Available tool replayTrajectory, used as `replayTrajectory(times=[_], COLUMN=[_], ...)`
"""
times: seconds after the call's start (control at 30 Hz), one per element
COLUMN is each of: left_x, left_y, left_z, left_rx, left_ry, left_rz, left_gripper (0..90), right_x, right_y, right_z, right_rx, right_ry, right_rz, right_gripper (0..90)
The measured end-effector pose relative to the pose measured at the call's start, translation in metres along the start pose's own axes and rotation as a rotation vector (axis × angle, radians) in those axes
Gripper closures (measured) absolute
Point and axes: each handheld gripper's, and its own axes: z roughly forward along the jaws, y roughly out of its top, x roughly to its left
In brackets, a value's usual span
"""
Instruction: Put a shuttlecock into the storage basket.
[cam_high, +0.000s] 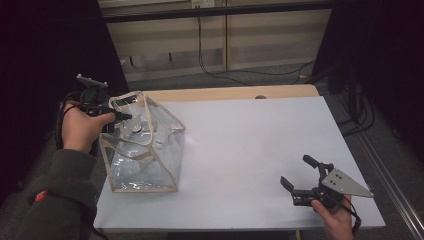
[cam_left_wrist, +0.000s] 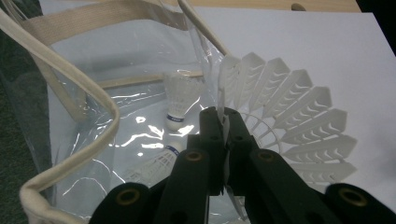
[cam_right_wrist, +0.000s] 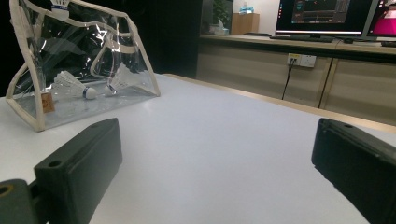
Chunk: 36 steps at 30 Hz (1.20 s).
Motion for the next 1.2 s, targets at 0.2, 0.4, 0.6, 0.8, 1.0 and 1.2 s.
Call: replayTrajectory(times=[0.2,0.4,0.6,0.8,1.0,1.2], left_x=[0.002,0.004,0.006,0.006,0.005,0.003], left_y=[-0.003,-0.006,-0.009,-0.011,-0.013,-0.011], left_z=[0.004,0.005,0.006,0.006,0.007,0.002], left_rx=[0.005,0.009,0.005,0.009,0.017,0.002], left_ry=[-0.008,-0.012,-0.012,-0.017,-0.032,-0.037], left_rz=[0.004,0.001,-0.008,-0.008,-0.001,0.01], left_gripper=[88.9,88.8,88.6,88.3,84.1,78.3], right_x=[0.0,0.0,0.0,0.0,0.0,0.0], right_y=[0.0,0.0,0.0,-0.001,-0.001,-0.001], right_z=[0.0,0.0,0.0,0.0,0.0,0.0], right_rx=[0.003,0.004,0.006,0.006,0.007,0.008], right_ry=[0.001,0.002,0.003,0.003,0.002,0.003], right_rz=[-0.004,-0.003,-0.007,-0.008,-0.007,-0.008], right_gripper=[1.8,1.8,1.8,1.8,1.8,1.7])
